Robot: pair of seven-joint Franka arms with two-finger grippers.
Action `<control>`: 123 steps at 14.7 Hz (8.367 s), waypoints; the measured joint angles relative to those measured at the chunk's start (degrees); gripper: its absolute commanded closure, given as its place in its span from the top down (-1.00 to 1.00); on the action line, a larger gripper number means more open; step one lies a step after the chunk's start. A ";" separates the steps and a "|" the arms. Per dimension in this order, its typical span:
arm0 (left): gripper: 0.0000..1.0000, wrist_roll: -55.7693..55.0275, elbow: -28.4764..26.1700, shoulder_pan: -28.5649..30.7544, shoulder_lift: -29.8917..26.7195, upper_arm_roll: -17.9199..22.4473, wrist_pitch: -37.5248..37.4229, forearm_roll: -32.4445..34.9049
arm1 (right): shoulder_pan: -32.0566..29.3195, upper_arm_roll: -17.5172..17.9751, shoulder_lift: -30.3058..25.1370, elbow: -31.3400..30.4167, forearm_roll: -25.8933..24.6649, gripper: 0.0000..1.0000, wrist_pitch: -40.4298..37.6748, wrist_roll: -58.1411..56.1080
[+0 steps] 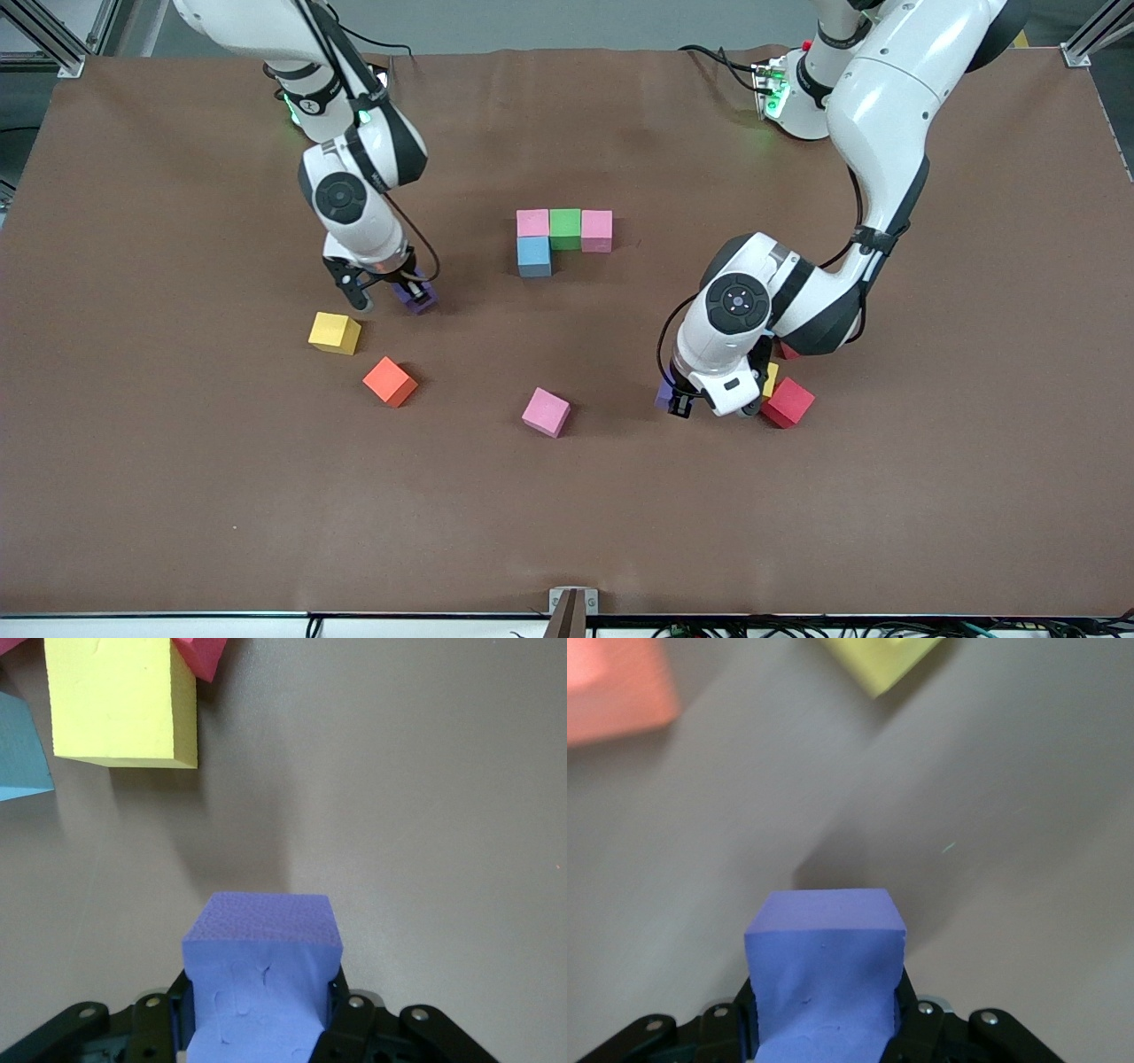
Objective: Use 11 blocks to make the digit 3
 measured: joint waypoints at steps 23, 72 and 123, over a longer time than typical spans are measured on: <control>-0.37 0.00 0.00 -0.01 0.00 0.00 0.00 0.00 | 11.58 0.03 18.23 35.25 -0.75 -0.99 -17.89 -37.50; -0.36 0.00 0.48 -0.07 0.00 -0.01 0.00 0.00 | 16.10 -0.57 18.31 26.73 -1.71 -0.98 -7.74 -34.54; -0.26 -21.73 -13.15 0.08 -7.84 -5.07 1.53 0.00 | 16.29 -0.39 19.13 28.83 -1.72 -0.97 -11.62 -32.47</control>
